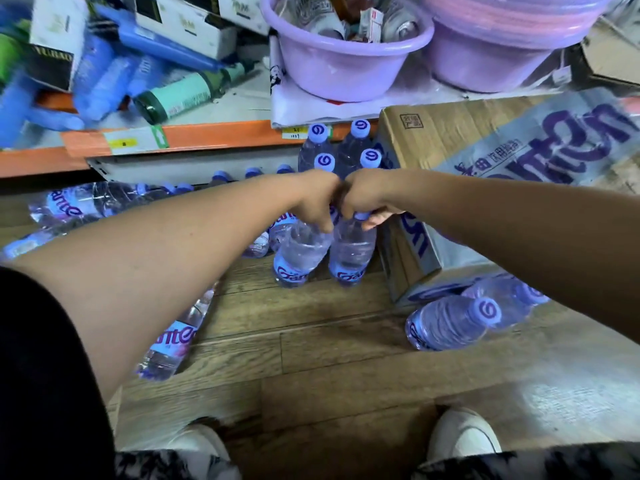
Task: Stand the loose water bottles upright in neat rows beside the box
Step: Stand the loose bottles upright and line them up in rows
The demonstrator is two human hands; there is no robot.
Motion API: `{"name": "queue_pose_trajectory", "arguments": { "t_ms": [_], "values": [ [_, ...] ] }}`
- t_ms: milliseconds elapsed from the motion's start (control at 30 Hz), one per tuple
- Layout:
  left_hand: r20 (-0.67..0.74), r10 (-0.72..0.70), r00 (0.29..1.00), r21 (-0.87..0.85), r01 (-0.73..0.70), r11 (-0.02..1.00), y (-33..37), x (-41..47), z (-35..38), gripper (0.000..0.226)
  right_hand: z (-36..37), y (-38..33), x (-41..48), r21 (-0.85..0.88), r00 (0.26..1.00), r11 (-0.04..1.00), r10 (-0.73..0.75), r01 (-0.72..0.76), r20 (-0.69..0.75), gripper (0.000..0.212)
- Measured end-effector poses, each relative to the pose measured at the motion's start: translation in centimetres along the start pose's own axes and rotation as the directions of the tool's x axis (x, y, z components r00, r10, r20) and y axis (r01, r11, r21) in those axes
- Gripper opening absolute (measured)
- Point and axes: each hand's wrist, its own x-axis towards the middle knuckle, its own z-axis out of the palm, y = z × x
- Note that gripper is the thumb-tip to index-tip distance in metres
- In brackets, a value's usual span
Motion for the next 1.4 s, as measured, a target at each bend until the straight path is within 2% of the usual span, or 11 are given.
{"name": "queue_pose_trajectory", "arguments": {
  "t_ms": [67,233,300,500,633,767,900,1067,1167,1267,1400],
  "values": [
    [-0.07,-0.014,0.997,-0.084,0.008,0.996,-0.5,0.0,-0.3,0.037,-0.3,0.3,-0.4,-0.089,0.995,0.996,-0.031,0.022,-0.093,0.01],
    [-0.131,-0.008,0.991,-0.158,-0.013,0.987,-0.1,0.3,-0.2,0.023,-1.9,1.6,-0.9,-0.171,0.994,0.985,0.005,-0.024,-0.112,0.044],
    [-0.146,-0.018,0.989,-0.142,-0.003,0.99,0.4,0.5,-0.2,0.022,-1.8,1.4,-1.1,-0.373,0.994,0.925,0.029,-0.068,-0.11,0.056],
    [-0.027,-0.151,0.988,-0.017,0.151,0.988,1.6,0.7,-0.3,0.042,-1.7,1.7,-0.2,-0.443,0.989,0.896,-0.03,-0.038,-0.146,0.036],
    [-0.172,-0.078,0.982,0.075,0.092,0.993,2.4,0.5,-0.6,0.044,-2.2,1.8,-0.1,-0.463,0.99,0.886,-0.046,-0.022,-0.136,0.036],
    [-0.223,-0.059,0.973,0.086,0.08,0.993,2.3,0.6,0.0,0.017,-2.5,1.7,-0.6,-0.501,0.988,0.865,-0.071,-0.005,-0.134,0.039],
    [-0.246,-0.027,0.969,0.091,0.051,0.995,1.8,0.5,0.5,0.028,-2.4,1.3,-0.8,-0.566,0.99,0.825,-0.079,-0.001,-0.117,0.034],
    [-0.019,-0.053,0.998,0.023,0.053,0.998,1.0,-0.1,-0.6,0.047,-3.3,-0.6,-1.5,-0.652,0.983,0.756,-0.154,0.051,-0.101,0.031],
    [0.051,-0.057,0.997,-0.139,0.063,0.988,-0.5,-0.6,-0.6,0.048,-4.3,-1.9,-1.0,-0.63,0.927,0.772,-0.296,0.091,-0.229,0.029],
    [0.126,-0.088,0.988,-0.177,0.109,0.978,-2.6,-0.8,-0.3,0.047,-3.9,-3.3,-0.4,-0.546,0.807,0.815,-0.449,0.193,-0.384,0.009],
    [0.172,-0.263,0.949,-0.049,0.275,0.96,-5.8,-1.2,-1.0,0.046,-1.1,-5.6,-0.1,-0.553,0.731,0.742,-0.607,0.378,-0.314,0.028]
  ]
}}
